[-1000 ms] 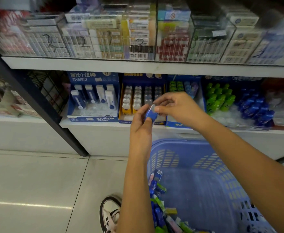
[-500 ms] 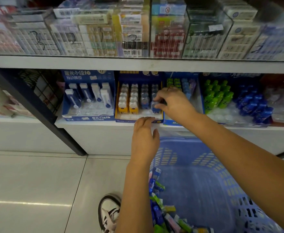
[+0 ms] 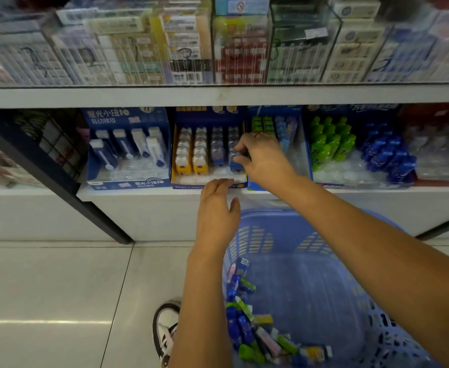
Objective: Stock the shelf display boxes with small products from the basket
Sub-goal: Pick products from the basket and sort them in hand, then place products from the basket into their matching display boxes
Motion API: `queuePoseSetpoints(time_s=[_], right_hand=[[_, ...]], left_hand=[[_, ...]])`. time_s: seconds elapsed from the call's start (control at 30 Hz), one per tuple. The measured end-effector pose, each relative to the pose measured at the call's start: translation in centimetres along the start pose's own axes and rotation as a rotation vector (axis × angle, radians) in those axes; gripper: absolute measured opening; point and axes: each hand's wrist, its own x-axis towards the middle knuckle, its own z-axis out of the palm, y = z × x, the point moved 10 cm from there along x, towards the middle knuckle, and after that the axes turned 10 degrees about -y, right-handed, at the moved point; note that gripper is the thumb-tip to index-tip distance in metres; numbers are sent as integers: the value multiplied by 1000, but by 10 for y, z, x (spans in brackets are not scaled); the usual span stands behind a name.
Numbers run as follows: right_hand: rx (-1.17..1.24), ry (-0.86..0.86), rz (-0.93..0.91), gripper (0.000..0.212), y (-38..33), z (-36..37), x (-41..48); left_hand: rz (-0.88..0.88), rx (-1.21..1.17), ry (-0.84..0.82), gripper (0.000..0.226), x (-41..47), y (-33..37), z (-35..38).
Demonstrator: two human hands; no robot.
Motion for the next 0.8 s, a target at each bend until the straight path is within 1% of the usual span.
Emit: queuePoseSetpoints(time_s=[0.17,0.3,0.37,0.43,0.47,0.5,0.53,0.57,0.6,0.67,0.7,0.73,0.77,0.8], right_hand=[[-190,-14,-111,24,-6,6,0],[-262,-113,-78,25,-8,7,12],[-293,-148,-92,29,-13,3,8],[-189,-102,-136,34,-15,-5,-12],[-77,-86,-125,31,-9,-8,-28],[46,-100,-102,27,2,-5,-46],[128,-167,-60,22,17,7,-65],[168,-280,-9,19,33,28,-85],[172,-439,52,19,53,53,-110],[93,-777,253,25,90,127,-162],[3,-881,427,27,116,158,-189],[-139,-921,614,24,140,174,-215],[-241,-1015,713,19,154,186,-242],[-212,-1082,652,17,158,208,-255]], left_hand=[[-4,25,-6,43,3,0,2],[-2,24,-24,42,3,3,1],[22,-6,22,37,-3,9,-5],[59,-62,96,28,-11,16,-12],[54,-90,95,24,-14,18,-10],[31,-104,57,22,-16,17,-2],[-6,-89,-21,21,-16,16,12],[-51,-39,-137,22,-16,14,33],[-95,36,-289,22,-18,12,61],[-173,205,-636,17,-36,1,130],[-206,264,-790,19,-51,-8,163],[-237,303,-916,22,-69,-18,192],[-264,334,-1013,26,-87,-30,217],[-277,368,-1081,28,-104,-41,236]])
